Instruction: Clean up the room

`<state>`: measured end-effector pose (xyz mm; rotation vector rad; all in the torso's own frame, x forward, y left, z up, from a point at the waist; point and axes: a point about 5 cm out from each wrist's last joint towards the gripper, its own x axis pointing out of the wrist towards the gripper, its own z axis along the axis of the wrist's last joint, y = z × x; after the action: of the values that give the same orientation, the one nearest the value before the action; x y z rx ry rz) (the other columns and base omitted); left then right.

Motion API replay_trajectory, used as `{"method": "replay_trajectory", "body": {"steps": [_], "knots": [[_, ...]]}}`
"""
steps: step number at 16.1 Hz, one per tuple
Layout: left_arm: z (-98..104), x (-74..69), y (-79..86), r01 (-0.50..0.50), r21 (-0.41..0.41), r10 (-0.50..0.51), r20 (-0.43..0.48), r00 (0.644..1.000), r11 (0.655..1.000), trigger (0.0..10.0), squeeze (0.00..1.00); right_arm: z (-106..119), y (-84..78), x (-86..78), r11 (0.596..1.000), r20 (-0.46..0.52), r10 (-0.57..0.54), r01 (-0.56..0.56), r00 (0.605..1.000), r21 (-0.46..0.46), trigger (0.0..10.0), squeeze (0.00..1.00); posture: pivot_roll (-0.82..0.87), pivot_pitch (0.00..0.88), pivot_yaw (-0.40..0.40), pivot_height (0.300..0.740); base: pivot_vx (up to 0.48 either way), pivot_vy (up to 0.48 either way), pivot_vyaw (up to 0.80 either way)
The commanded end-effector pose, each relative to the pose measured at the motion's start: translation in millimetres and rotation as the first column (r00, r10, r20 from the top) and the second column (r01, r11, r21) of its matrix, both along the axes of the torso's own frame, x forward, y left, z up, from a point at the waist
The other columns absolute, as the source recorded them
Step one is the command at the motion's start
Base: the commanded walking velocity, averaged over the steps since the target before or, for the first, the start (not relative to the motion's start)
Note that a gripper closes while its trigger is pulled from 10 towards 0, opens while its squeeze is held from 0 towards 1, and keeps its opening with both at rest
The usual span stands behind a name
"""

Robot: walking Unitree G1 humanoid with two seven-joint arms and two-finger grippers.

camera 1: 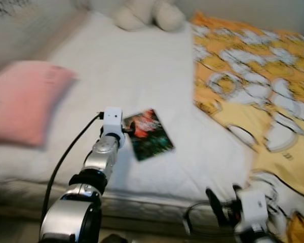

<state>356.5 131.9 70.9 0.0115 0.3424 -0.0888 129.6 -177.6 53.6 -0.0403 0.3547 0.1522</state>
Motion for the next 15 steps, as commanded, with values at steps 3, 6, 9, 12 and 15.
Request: {"method": "replay_trajectory", "body": {"steps": [3, 6, 9, 12, 15], "knots": [[-8.0, -1.0, -0.2, -0.066, 0.011, 0.066, -0.048, 0.997, 0.998, 10.0, 0.0, 11.7, 6.9, -27.0, 1.0, -0.023, 0.004, -0.004, 1.0, -0.008, 10.0, 0.0, -0.24, 0.202, -0.039, 0.74, 0.0, 0.0, 0.0], [-16.1, -6.5, -7.3, -0.057, -0.02, 0.055, -0.062, 0.997, 0.998, 10.0, 0.0, 15.0, 12.5, -47.2, 1.0, -0.075, -0.001, 0.001, 0.997, 0.003, 10.0, 0.0, -0.26, 0.23, -0.039, 0.74, 0.0, 0.0, 0.0], [-26.9, -14.3, -10.6, -0.057, 0.013, 0.057, -0.088, 0.994, 0.998, 10.0, 0.0, 16.2, 13.4, -53.9, 1.0, -0.096, -0.012, 0.012, 0.995, 0.006, 10.0, 0.0, -0.26, 0.247, -0.038, 0.74, 0.0, 0.0, 0.0], [-30.1, -17.8, -19.2, -0.059, -0.062, 0.053, -0.09, 0.995, 0.996, 10.0, 0.0, 17.5, 14.5, -57.5, 1.0, -0.108, -0.013, 0.013, 0.994, 0.006, 10.0, 0.0, -0.26, 0.252, -0.04, 0.74, 0.0, 0.0, 0.0], [-42.2, -26.3, -22.5, -0.068, -0.042, 0.06, -0.164, 0.985, 0.997, 10.0, 0.0, 17.0, 15.9, -58.5, 1.0, -0.123, -0.003, 0.005, 0.992, 0.01, 10.0, 0.0, -0.26, 0.254, -0.044, 0.74, 0.0, 0.0, 0.0]]}}
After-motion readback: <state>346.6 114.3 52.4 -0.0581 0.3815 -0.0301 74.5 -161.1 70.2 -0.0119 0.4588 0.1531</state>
